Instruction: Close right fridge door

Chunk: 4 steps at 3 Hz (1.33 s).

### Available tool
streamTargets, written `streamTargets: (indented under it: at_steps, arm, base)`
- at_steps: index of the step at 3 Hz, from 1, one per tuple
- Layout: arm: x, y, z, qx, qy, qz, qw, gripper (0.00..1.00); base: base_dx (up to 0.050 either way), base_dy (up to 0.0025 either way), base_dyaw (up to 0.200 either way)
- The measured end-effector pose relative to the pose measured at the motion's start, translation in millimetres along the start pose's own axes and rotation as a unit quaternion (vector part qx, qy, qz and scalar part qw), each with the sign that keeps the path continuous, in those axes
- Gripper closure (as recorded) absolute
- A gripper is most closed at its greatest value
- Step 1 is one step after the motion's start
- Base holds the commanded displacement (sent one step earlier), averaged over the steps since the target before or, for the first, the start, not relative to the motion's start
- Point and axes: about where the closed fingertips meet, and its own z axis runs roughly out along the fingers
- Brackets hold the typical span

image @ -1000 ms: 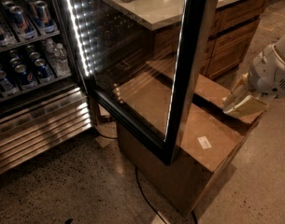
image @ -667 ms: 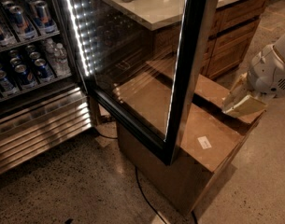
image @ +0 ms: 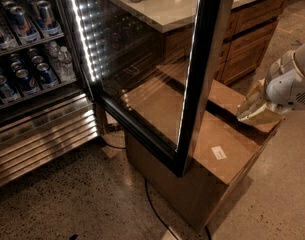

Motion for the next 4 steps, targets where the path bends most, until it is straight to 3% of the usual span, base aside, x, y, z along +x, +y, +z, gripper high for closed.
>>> streamTargets:
  at_steps: [1,2,4]
  arm:
    - [0.7,-5.3,-1.2,-0.002,-0.002,0.006,1.0000,1.00]
    - [-10.3,-53.9,-28.1,0.011,0.019,0.028,0.9994,1.00]
    - [-10.3,-53.9,-28.1,0.011,0.019,0.028,0.9994,1.00]
  base:
    - [0.000,0.00000,0.000]
    - [0.000,0.00000,0.000]
    - [0.049,-0.00001,0.000]
